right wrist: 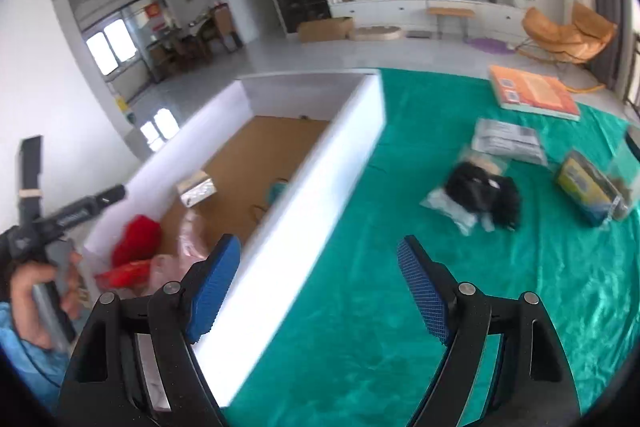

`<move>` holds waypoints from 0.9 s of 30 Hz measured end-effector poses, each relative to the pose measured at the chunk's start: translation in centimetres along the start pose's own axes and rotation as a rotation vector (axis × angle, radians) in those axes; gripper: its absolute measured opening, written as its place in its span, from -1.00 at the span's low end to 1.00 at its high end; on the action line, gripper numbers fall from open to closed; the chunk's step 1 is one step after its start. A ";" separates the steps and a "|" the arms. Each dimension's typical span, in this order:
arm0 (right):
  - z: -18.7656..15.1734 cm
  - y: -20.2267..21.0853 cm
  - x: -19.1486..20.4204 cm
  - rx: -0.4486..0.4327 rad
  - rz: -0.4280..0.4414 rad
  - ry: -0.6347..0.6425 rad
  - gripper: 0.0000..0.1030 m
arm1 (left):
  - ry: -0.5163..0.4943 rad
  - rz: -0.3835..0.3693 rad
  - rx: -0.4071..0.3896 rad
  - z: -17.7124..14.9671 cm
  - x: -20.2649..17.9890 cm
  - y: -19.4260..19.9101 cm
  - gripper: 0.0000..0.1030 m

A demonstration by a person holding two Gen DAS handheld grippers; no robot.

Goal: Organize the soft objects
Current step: 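Carry tissue pack with left tool while right tool carries umbrella into white box, release, then withdraw both open tools from the box back over the table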

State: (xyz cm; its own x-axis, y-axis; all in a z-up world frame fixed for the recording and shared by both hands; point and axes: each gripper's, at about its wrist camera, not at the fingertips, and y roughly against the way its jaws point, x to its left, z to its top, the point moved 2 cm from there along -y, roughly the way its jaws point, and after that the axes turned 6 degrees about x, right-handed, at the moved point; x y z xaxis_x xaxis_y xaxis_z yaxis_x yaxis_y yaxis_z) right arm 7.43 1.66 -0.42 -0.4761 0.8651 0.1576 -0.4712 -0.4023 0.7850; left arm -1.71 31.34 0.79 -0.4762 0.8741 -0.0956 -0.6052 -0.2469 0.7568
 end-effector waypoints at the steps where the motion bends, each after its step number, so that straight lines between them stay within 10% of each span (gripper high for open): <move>1: -1.3 -0.4 -2.4 0.008 -0.070 -0.023 0.62 | -0.027 -0.040 -0.009 0.2 -1.9 0.6 1.00; 6: -7.8 -1.0 -13.7 0.072 -0.322 -0.198 0.62 | -0.219 -0.253 -0.001 -1.9 -12.4 2.7 1.00; 12: -10.6 0.8 -18.5 0.013 -0.361 -0.359 0.62 | -0.448 -0.402 0.173 -7.8 -25.0 0.4 1.00; 27: -11.1 -0.3 -19.6 0.068 -0.451 -0.387 0.66 | -0.535 -0.276 0.241 -12.4 -30.5 -10.6 1.00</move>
State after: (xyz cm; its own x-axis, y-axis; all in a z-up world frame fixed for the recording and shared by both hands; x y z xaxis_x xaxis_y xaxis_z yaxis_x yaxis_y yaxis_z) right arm 8.68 -18.54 -10.36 0.0712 0.9975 -0.0038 -0.5091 0.0396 0.8598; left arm 11.34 2.09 -12.32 0.0981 0.9950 -0.0190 -0.4704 0.0632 0.8802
